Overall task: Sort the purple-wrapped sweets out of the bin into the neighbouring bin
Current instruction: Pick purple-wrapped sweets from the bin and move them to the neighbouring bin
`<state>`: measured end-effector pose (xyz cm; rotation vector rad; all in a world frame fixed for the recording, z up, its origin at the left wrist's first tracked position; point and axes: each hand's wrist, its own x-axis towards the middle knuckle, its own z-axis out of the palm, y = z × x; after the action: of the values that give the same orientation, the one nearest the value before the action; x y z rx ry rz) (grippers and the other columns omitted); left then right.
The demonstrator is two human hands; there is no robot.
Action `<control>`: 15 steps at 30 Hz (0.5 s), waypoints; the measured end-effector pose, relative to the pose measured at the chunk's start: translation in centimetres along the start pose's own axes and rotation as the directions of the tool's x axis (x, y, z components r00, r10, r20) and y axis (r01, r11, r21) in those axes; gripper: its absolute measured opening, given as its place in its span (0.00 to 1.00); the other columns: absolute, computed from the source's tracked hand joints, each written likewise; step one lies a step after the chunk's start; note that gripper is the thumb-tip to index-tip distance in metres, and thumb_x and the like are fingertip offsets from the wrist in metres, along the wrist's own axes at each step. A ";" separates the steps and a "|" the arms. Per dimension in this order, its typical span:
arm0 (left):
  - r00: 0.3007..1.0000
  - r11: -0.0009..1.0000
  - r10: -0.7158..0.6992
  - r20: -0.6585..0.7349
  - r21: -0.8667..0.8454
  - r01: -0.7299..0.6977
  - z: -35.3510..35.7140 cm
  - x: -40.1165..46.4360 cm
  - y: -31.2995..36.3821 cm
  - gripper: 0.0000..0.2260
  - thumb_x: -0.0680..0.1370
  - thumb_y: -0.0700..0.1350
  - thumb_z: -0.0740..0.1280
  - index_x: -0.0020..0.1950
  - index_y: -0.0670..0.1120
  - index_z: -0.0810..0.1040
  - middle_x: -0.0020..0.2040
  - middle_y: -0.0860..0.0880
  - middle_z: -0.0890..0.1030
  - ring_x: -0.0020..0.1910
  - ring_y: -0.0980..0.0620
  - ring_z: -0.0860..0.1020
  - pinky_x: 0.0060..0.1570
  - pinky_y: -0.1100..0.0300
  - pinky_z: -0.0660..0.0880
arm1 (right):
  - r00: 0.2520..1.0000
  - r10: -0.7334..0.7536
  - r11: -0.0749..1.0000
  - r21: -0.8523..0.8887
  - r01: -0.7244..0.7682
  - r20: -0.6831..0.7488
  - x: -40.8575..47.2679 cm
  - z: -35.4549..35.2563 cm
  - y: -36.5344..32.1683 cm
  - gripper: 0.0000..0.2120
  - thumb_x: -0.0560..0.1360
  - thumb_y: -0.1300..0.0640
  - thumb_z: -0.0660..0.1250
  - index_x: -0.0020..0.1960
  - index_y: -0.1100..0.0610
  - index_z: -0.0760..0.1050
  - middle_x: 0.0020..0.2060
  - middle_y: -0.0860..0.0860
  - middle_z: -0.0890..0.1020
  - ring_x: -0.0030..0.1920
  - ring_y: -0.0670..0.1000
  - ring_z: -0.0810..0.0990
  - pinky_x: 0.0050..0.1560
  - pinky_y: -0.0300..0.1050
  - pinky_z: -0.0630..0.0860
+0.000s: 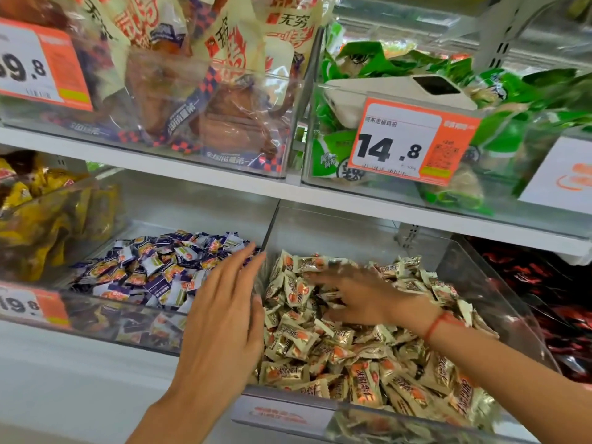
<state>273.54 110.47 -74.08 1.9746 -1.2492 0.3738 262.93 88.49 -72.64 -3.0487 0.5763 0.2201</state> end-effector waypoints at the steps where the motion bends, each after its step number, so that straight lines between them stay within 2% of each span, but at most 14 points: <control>1: 0.996 0.994 0.086 -0.021 0.067 -0.084 -0.1 0.2 0.2 0.22 0.77 0.39 0.62 0.70 0.47 0.69 0.70 0.50 0.69 0.69 0.54 0.65 0.68 0.58 0.58 | 0.999 -0.003 0.997 -0.077 0.006 0.033 -0.5 0.4 0.6 0.25 0.77 0.41 0.62 0.73 0.39 0.61 0.75 0.47 0.62 0.76 0.52 0.57 0.75 0.57 0.53; 2: 0.986 0.981 0.165 -0.038 0.106 -0.161 -0.2 0.5 0.4 0.22 0.74 0.38 0.65 0.68 0.47 0.72 0.68 0.49 0.71 0.68 0.51 0.66 0.68 0.56 0.58 | 0.999 0.005 0.992 -0.123 0.000 0.038 -1.1 0.3 1.1 0.22 0.78 0.42 0.59 0.72 0.39 0.63 0.75 0.47 0.61 0.76 0.53 0.55 0.75 0.56 0.50; 4: 0.965 0.960 0.261 -0.029 0.111 -0.256 -0.4 1.4 1.6 0.22 0.70 0.35 0.70 0.62 0.49 0.77 0.64 0.51 0.76 0.63 0.51 0.72 0.65 0.57 0.63 | 1.000 0.020 0.987 -0.161 -0.018 0.011 -2.2 -0.4 2.2 0.18 0.80 0.44 0.58 0.69 0.40 0.67 0.76 0.48 0.60 0.76 0.54 0.57 0.75 0.55 0.53; 6: 0.967 0.970 0.242 0.075 0.019 -0.244 -0.5 2.5 3.6 0.21 0.71 0.34 0.71 0.59 0.53 0.79 0.60 0.56 0.78 0.53 0.59 0.77 0.61 0.60 0.71 | 1.000 0.024 0.983 -0.180 -0.026 -0.014 -3.2 -1.3 2.9 0.17 0.80 0.45 0.58 0.69 0.40 0.67 0.76 0.46 0.58 0.75 0.53 0.60 0.73 0.54 0.59; 7: 0.965 0.978 0.210 0.155 -0.014 -0.210 -0.2 3.3 4.4 0.20 0.74 0.35 0.69 0.60 0.56 0.78 0.60 0.59 0.78 0.44 0.64 0.76 0.59 0.61 0.73 | 0.999 0.027 0.982 -0.188 -0.031 -0.025 -3.7 -1.5 3.1 0.18 0.81 0.46 0.58 0.70 0.40 0.67 0.76 0.46 0.59 0.74 0.52 0.62 0.72 0.53 0.62; 8: 0.956 0.985 0.171 0.238 -0.026 -0.169 0.6 4.1 4.9 0.20 0.77 0.36 0.66 0.61 0.57 0.77 0.61 0.60 0.77 0.36 0.65 0.74 0.56 0.61 0.74 | 0.999 0.030 0.979 -0.201 -0.038 -0.040 -4.1 -1.6 3.3 0.18 0.81 0.47 0.57 0.70 0.41 0.66 0.76 0.45 0.59 0.73 0.52 0.63 0.70 0.52 0.64; 9: 0.937 0.990 0.134 0.322 -0.012 -0.137 2.0 5.1 5.1 0.19 0.78 0.36 0.64 0.62 0.58 0.76 0.62 0.58 0.77 0.32 0.64 0.72 0.54 0.60 0.75 | 0.998 0.038 0.975 -0.216 -0.048 -0.052 -4.4 -1.6 3.4 0.18 0.81 0.47 0.57 0.71 0.41 0.65 0.75 0.46 0.61 0.73 0.52 0.65 0.68 0.51 0.66; 10: 0.910 0.992 0.109 0.401 0.011 -0.124 3.6 6.0 5.0 0.20 0.79 0.35 0.63 0.63 0.57 0.76 0.62 0.55 0.78 0.34 0.61 0.75 0.52 0.58 0.76 | 0.997 0.050 0.972 -0.228 -0.063 -0.064 -4.7 -1.7 3.5 0.19 0.81 0.48 0.57 0.72 0.42 0.65 0.74 0.47 0.64 0.72 0.53 0.66 0.67 0.51 0.68; 11: 0.879 0.992 0.099 0.467 0.026 -0.126 5.3 6.9 4.8 0.21 0.79 0.35 0.62 0.65 0.56 0.75 0.63 0.52 0.78 0.41 0.56 0.79 0.54 0.55 0.76 | 0.995 0.063 0.970 -0.231 -0.079 -0.079 -4.9 -1.7 3.7 0.19 0.81 0.48 0.57 0.72 0.43 0.65 0.72 0.47 0.67 0.70 0.53 0.68 0.66 0.51 0.69; 12: 0.842 0.987 0.104 0.529 0.050 -0.153 7.0 7.7 4.3 0.22 0.79 0.34 0.62 0.67 0.56 0.73 0.66 0.50 0.76 0.53 0.50 0.79 0.59 0.52 0.74 | 0.993 0.077 0.970 -0.223 -0.096 -0.092 -5.0 -1.8 3.9 0.18 0.81 0.49 0.58 0.71 0.44 0.66 0.71 0.48 0.69 0.69 0.53 0.69 0.66 0.51 0.69; 13: 0.801 0.972 0.115 0.587 0.097 -0.212 8.7 8.3 3.7 0.23 0.79 0.36 0.61 0.70 0.55 0.70 0.70 0.50 0.71 0.65 0.48 0.72 0.65 0.51 0.69 | 0.990 0.095 0.970 -0.213 -0.115 -0.102 -5.2 -1.8 4.1 0.18 0.81 0.50 0.58 0.71 0.45 0.67 0.69 0.48 0.71 0.68 0.53 0.70 0.66 0.51 0.70; 15: 0.722 0.910 0.114 0.683 0.221 -0.352 11.0 9.0 2.7 0.24 0.81 0.41 0.59 0.76 0.54 0.59 0.76 0.51 0.59 0.75 0.49 0.55 0.73 0.50 0.56 | 0.986 0.126 0.969 -0.200 -0.146 -0.109 -5.4 -1.9 4.7 0.18 0.81 0.50 0.57 0.71 0.45 0.66 0.67 0.50 0.72 0.68 0.54 0.70 0.66 0.52 0.69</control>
<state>273.99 95.98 -74.93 2.3458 -2.0182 -0.0183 256.48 85.99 -69.98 -3.2372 0.8212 0.1464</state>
